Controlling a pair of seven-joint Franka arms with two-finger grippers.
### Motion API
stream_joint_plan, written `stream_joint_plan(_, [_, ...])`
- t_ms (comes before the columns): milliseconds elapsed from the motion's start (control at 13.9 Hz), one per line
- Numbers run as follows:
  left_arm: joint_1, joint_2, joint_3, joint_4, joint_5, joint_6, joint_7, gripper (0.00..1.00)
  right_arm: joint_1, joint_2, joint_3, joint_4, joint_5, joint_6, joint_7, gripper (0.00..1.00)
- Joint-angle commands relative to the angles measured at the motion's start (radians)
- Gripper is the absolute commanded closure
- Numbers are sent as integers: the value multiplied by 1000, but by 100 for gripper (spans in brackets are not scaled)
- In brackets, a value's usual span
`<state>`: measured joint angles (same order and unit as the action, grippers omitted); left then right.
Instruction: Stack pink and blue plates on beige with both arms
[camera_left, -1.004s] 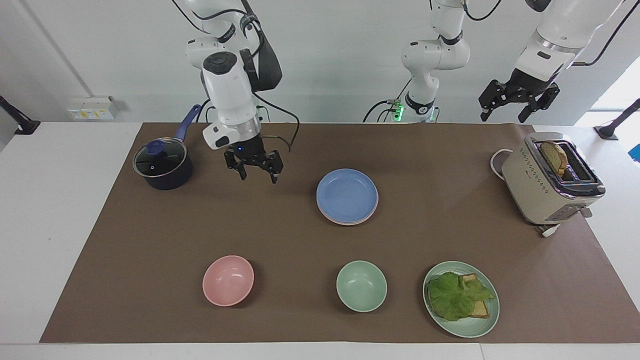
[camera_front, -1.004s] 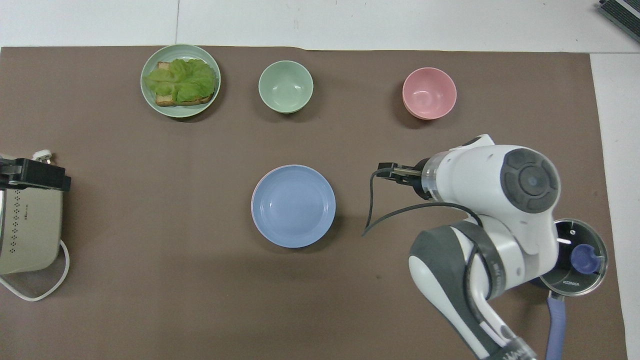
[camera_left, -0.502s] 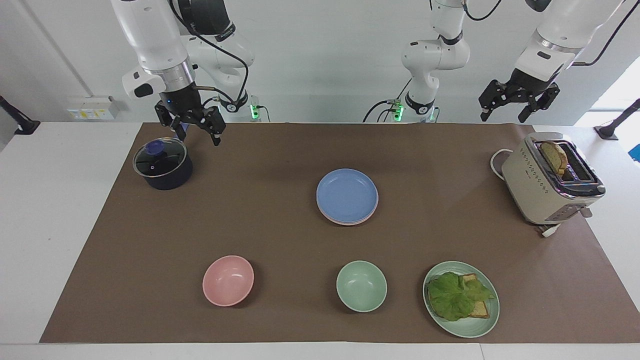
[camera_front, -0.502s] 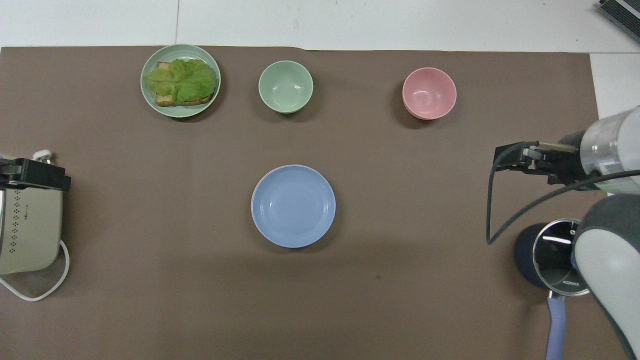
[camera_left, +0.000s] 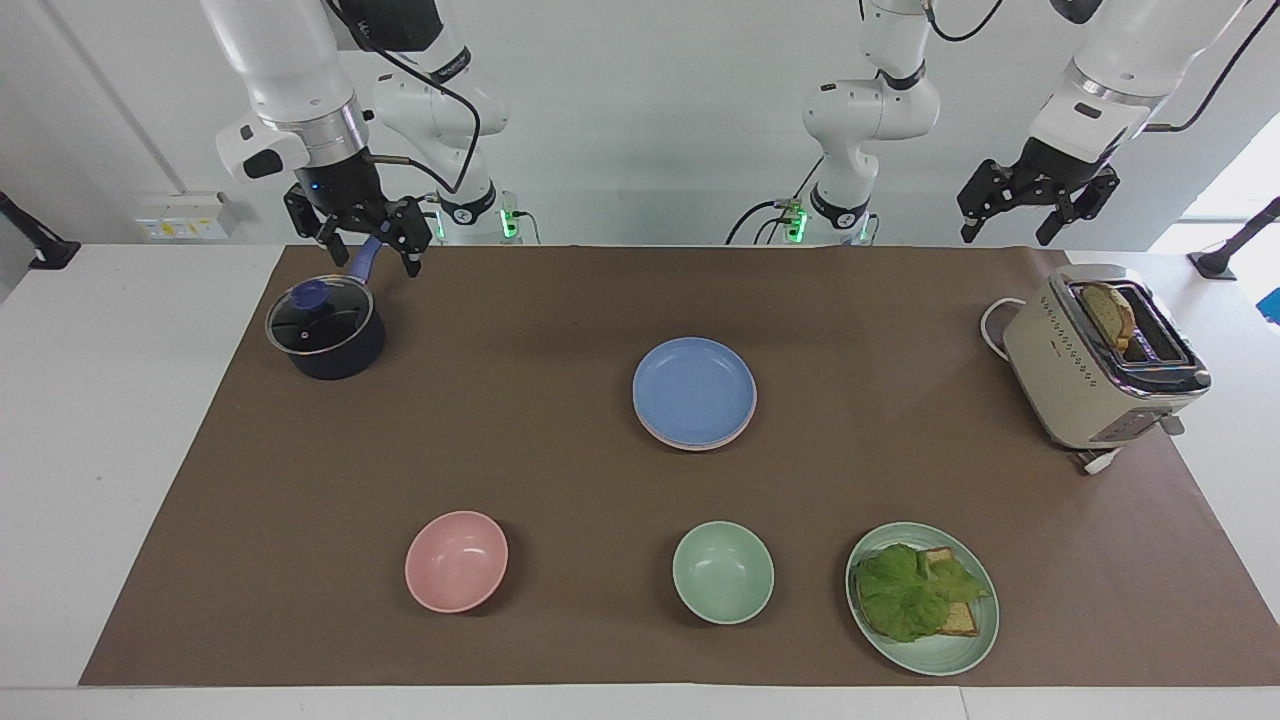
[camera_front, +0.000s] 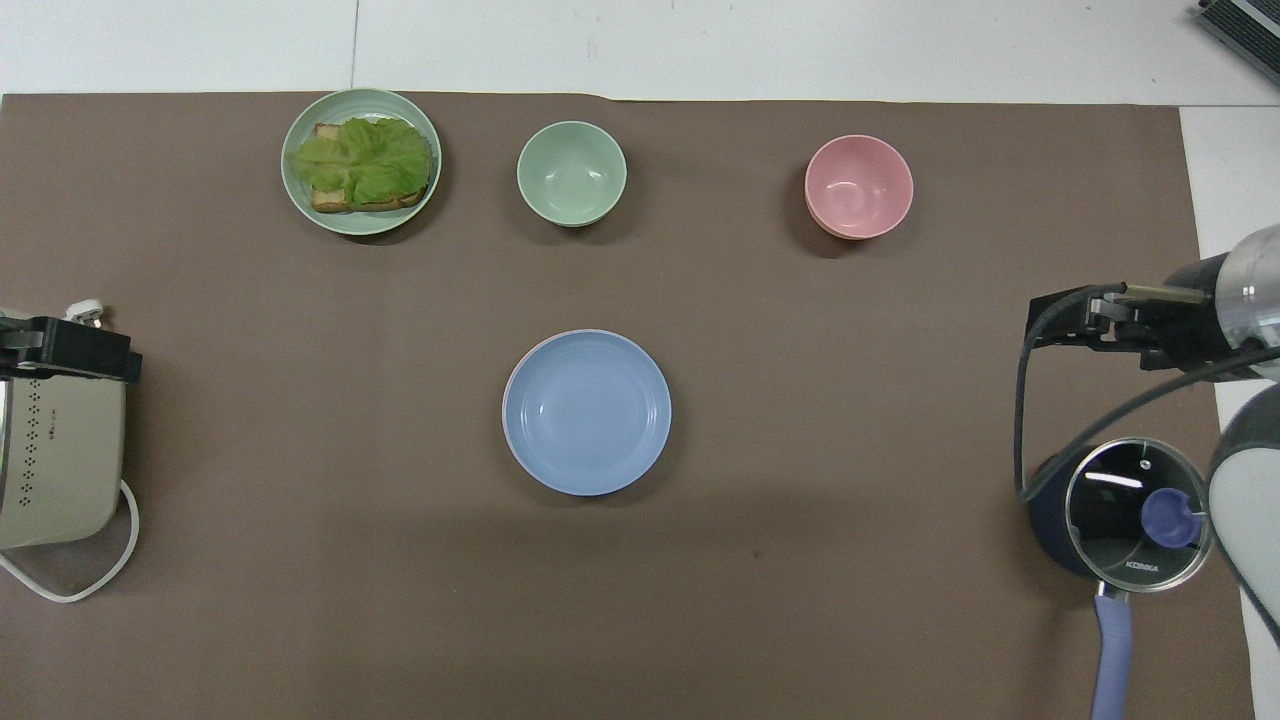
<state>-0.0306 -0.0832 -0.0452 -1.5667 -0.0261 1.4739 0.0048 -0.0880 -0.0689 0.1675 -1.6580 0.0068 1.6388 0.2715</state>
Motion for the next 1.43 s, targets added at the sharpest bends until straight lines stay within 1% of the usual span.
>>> stream_joint_plan(0, [5,-21,1,-15,-9,-12,-3,0,-12,27,6,37,-24,-24,-44,0])
stream_joint_plan(287, [5,-21,1,-15,-9,-12,-3,0,-32,44,4,53,-22,-30,-69,0])
stream_joint_plan(502, [5,-21,1,-15,-9,-12,-3,0,-4,49,-3,83,-21,-47,-69,0])
stream_joint_plan(646, [5,-21,-1,-15,-9,-12,-3,0,33,50,-37,84,-28,-60,-69,0])
stream_joint_plan(861, [5,-21,1,-15,-9,-12,-3,0,45,52,-45,84,-37,-69,-71,0])
stream_joint_plan(932, [5,-21,1,-15,-9,-12,-3,0,54,64,-49,87,-39,-73,-71,0])
stream_joint_plan(1076, [5,-21,1,-15,-9,-12,-3,0,100,70,-107,101,-38,-79,-71,0])
stream_joint_plan(1363, [5,-21,1,-15,-9,-12,-3,0,103,64,-117,99,-36,-77,-74,0])
